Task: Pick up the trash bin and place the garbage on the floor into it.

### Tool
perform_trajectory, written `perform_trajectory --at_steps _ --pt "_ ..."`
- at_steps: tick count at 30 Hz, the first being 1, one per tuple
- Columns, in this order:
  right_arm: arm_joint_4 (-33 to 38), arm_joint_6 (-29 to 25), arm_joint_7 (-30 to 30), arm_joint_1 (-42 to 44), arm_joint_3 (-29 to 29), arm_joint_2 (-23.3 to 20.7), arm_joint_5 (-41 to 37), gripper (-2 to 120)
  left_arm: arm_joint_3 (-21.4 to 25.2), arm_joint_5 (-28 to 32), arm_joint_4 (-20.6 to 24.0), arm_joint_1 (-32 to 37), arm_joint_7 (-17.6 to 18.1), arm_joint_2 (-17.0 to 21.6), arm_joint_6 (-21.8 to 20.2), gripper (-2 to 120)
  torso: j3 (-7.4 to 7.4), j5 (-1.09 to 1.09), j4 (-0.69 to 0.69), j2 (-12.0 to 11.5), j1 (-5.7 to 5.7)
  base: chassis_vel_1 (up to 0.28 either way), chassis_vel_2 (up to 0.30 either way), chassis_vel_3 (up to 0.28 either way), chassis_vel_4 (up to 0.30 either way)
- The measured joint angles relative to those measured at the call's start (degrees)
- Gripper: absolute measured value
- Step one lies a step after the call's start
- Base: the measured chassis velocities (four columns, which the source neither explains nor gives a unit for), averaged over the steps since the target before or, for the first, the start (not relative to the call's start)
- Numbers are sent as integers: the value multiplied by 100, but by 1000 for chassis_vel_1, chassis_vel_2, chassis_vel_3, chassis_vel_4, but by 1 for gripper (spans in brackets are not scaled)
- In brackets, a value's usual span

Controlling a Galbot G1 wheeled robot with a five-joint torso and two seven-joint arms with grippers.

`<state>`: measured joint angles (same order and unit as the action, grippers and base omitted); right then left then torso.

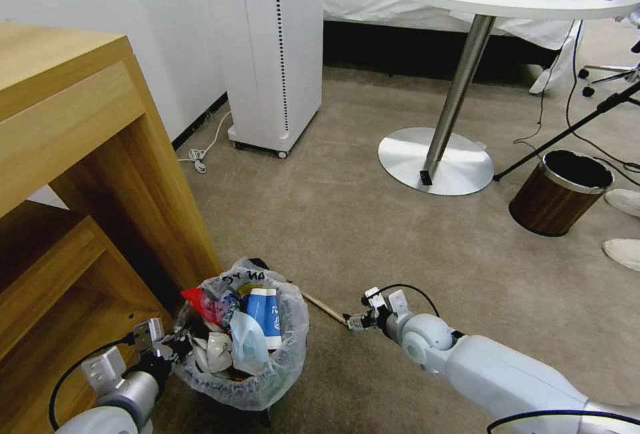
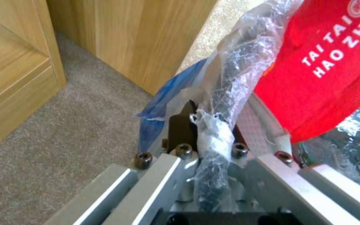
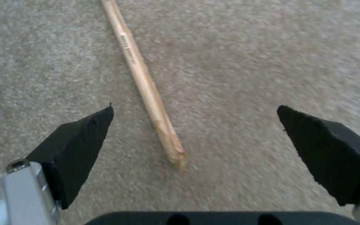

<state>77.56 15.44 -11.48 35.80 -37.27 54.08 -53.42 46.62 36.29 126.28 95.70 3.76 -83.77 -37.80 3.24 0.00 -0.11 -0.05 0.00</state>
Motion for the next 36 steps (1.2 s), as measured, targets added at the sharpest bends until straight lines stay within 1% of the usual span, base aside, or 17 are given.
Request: perform_trajectory --at_steps 4,7,13,16,21,22,23,26,34,35,36 --pt "-241 -121 51 -71 -116 141 74 98 -44 13 -47 -53 3 10 -3 1 0 0 0 0 0 0 0 0 0" --pt "-379 -185 72 -68 -186 228 126 91 -70 13 -106 -98 9 18 -5 1 0 -1 0 0 0 0 0 0 0" --pt "-657 -347 158 -62 -306 338 254 91 -81 45 -156 -146 14 57 -9 1 0 -1 0 0 0 0 0 0 0" --pt "-814 -421 185 -99 -412 427 279 87 -109 49 -184 -178 20 58 -14 1 0 -1 0 0 0 0 0 0 0" --pt "-934 -477 188 -131 -476 517 297 86 -137 56 -210 -207 22 69 -16 1 0 -1 0 0 0 0 0 0 0" --pt "-952 -484 187 -141 -497 540 297 83 -145 58 -216 -216 23 70 -16 1 0 -1 0 0 0 0 0 0 0" --pt "-952 -484 187 -141 -497 540 297 83 -145 58 -216 -216 23 70 -16 1 0 -1 0 0 0 0 0 0 0" --pt "-1054 -516 154 -162 -610 634 366 76 -160 64 -239 -243 26 67 -17 1 0 0 0 0 0 0 0 0 0" --pt "-1142 -562 117 -151 -680 719 437 71 -159 83 -250 -259 29 72 -16 1 0 0 0 0 0 0 0 0 0" --pt "-1144 -577 113 -144 -694 719 448 69 -159 87 -251 -259 31 73 -14 1 -1 -1 0 0 0 0 0 0 0" --pt "-1134 -590 110 -135 -699 715 454 65 -158 90 -253 -261 31 75 -11 1 -1 0 0 0 0 0 0 0 0"
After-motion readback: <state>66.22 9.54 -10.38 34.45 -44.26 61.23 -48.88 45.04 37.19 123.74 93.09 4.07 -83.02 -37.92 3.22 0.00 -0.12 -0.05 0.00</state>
